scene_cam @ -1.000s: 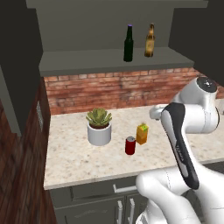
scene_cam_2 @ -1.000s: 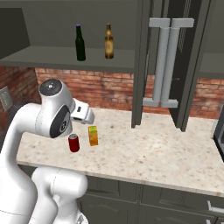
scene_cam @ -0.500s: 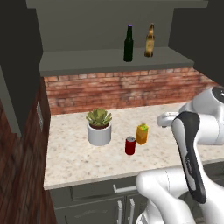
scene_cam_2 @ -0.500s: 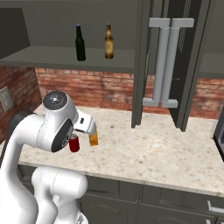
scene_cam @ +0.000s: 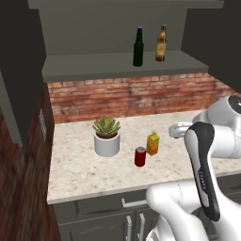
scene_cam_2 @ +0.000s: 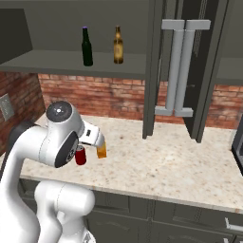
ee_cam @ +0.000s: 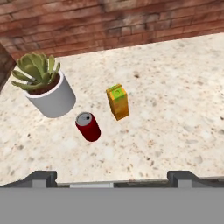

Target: Sort all alcoholic drinks to one cabinet, and non-alcoholic drinks to the other.

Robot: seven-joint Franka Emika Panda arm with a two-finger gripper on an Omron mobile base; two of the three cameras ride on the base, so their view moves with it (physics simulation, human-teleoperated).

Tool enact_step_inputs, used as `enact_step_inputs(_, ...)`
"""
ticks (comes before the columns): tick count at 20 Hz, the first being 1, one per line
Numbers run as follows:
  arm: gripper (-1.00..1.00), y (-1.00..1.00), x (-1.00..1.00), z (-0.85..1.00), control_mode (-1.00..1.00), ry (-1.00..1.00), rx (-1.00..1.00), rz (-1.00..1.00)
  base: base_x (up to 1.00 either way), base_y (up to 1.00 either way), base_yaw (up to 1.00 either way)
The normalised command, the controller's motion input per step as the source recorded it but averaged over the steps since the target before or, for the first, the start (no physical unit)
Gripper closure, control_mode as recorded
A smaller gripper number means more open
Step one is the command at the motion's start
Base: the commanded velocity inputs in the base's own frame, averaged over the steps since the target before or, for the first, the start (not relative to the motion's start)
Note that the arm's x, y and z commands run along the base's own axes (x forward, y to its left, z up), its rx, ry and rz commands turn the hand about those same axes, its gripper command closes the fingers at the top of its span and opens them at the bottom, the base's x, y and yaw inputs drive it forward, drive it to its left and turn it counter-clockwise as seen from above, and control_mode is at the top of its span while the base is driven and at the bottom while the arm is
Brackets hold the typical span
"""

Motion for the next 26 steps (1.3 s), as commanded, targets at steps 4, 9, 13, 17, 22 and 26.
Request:
enact_step_inputs(4,-1.00,0.00,0.14,0.00,-1.00,0.05,0.00,0.00,0.00,0.00,0.00)
enact_step_inputs(9,-1.00,0.00,0.20,-0.01,-1.00,0.07,0.00,0.00,0.00,0.00,0.00)
enact_step_inputs(13,-1.00,0.00,0.09,-0.14,-1.00,0.07,0.00,0.00,0.00,0.00,0.00)
enact_step_inputs(17,-1.00,0.00,0.10,-0.28,-1.00,0.05,0.00,0.00,0.00,0.00,0.00)
enact_step_inputs(22,-1.00,0.04,0.14,-0.31,-1.00,0.03,0.00,0.01,0.00,0.00,0.00)
enact_step_inputs(26,-1.00,0.05,0.14,-0.17,-1.00,0.00,0.00,0.02,0.00,0.00,0.00)
